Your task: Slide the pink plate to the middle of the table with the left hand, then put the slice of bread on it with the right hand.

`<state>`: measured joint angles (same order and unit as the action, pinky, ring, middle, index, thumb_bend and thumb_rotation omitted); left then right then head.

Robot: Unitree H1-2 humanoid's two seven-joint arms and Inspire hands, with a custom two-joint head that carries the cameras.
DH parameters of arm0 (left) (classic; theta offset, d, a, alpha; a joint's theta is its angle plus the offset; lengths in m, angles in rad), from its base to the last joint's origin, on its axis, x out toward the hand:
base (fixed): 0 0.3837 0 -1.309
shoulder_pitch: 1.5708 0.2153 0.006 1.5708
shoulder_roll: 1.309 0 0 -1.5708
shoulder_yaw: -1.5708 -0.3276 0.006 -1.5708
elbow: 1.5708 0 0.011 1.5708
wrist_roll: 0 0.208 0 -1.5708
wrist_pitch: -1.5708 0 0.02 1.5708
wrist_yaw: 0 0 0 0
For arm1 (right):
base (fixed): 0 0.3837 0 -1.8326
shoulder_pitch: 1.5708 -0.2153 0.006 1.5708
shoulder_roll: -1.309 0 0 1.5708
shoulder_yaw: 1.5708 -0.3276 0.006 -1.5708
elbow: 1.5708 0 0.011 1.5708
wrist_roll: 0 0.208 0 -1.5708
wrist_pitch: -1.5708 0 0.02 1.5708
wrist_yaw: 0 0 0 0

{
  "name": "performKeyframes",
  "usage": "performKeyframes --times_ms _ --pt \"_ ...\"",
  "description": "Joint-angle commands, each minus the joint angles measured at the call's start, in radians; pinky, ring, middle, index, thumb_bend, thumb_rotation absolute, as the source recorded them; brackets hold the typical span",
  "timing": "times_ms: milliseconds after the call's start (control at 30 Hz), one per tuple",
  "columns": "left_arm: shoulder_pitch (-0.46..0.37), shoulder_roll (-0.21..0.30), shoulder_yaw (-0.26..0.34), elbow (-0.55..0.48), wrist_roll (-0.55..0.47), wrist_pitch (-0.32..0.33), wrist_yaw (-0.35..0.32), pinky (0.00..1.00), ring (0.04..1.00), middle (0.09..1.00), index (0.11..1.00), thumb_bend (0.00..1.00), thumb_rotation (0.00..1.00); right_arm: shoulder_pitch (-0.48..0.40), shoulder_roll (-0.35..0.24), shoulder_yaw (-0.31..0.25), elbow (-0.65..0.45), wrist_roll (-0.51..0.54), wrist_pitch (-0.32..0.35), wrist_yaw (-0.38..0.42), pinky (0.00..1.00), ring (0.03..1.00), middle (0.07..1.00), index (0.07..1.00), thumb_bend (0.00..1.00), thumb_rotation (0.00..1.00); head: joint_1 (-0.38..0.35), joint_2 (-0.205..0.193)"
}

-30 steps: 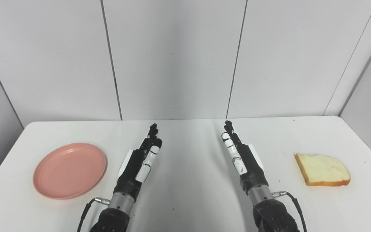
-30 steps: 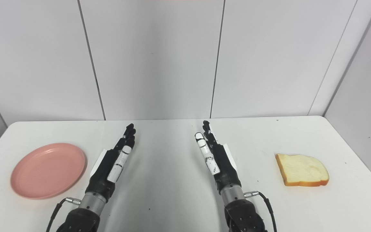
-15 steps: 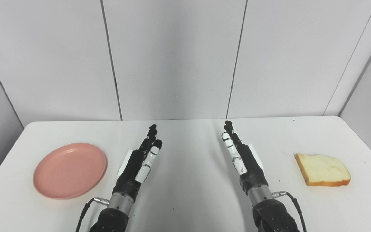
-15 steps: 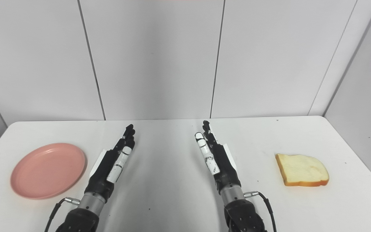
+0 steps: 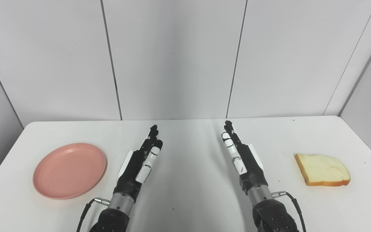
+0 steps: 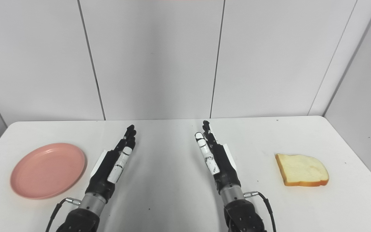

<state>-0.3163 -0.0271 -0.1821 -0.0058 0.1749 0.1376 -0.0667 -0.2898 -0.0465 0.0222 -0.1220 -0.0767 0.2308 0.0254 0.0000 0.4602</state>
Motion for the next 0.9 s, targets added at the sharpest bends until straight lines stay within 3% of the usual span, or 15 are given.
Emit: performKeyframes --times_ms 0,333,600,867 --pt "-0.026 -0.010 0.005 -0.018 -0.011 -0.027 0.000 1.00 1.000 1.000 1.000 0.54 1.00 -0.019 0.006 -0.005 -0.029 0.007 -0.025 -0.008 0.99 1.000 1.000 1.000 0.22 1.00 0.001 0.000" --pt "-0.029 -0.007 -0.001 -0.017 0.003 -0.022 0.003 0.97 1.000 1.000 1.000 0.54 1.00 -0.019 -0.006 0.000 -0.031 0.000 -0.026 0.002 0.99 1.000 1.000 1.000 0.22 1.00 0.017 -0.006" --pt "-0.039 -0.022 -0.029 0.003 0.016 -0.008 -0.006 1.00 1.000 1.000 1.000 0.51 1.00 -0.013 -0.030 -0.018 -0.025 0.037 -0.036 0.020 1.00 1.000 1.000 1.000 0.18 1.00 0.154 -0.043" --pt "-0.055 -0.075 -0.026 0.068 -0.029 -0.020 -0.021 1.00 1.000 1.000 1.000 0.59 1.00 -0.012 -0.066 -0.053 -0.005 0.133 -0.049 0.067 1.00 1.000 1.000 1.000 0.20 1.00 0.289 -0.073"
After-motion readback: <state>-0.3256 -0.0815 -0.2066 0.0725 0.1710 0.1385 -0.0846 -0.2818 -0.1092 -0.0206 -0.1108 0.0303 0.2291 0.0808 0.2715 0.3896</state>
